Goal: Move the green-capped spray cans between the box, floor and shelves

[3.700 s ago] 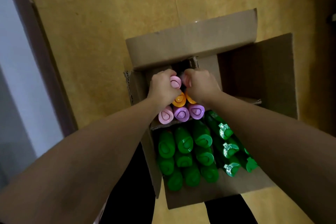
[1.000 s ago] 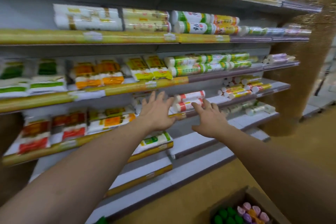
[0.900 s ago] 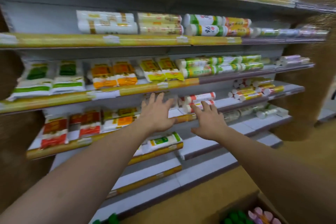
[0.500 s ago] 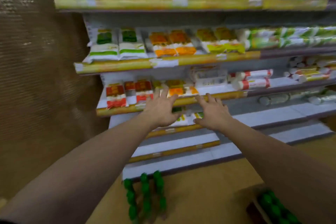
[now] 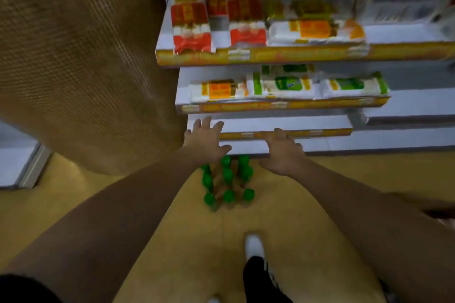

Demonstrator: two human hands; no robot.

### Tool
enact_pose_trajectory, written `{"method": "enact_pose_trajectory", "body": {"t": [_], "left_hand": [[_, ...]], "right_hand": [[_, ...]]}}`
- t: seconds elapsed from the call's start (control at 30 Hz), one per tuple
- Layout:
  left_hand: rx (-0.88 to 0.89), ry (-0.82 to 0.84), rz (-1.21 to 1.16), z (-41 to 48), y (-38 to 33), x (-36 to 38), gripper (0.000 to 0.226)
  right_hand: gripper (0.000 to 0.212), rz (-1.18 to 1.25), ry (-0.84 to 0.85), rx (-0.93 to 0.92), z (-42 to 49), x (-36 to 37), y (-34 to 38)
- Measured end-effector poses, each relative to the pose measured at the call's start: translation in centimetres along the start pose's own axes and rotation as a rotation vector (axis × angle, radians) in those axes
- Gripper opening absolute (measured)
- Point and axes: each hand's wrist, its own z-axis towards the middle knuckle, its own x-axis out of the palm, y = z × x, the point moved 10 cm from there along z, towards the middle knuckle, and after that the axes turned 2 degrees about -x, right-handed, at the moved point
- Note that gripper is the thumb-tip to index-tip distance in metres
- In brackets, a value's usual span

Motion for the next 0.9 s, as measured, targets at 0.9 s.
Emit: {"method": "enact_pose_trajectory", "body": {"t": [0.9], "left_hand": [[-0.087, 0.39, -0.211, 15.7, 3.4, 51.1, 0.085]], "right_hand": [[0.076, 0.164, 0.351, 0.018, 23.5, 47.6, -8.5]]}}
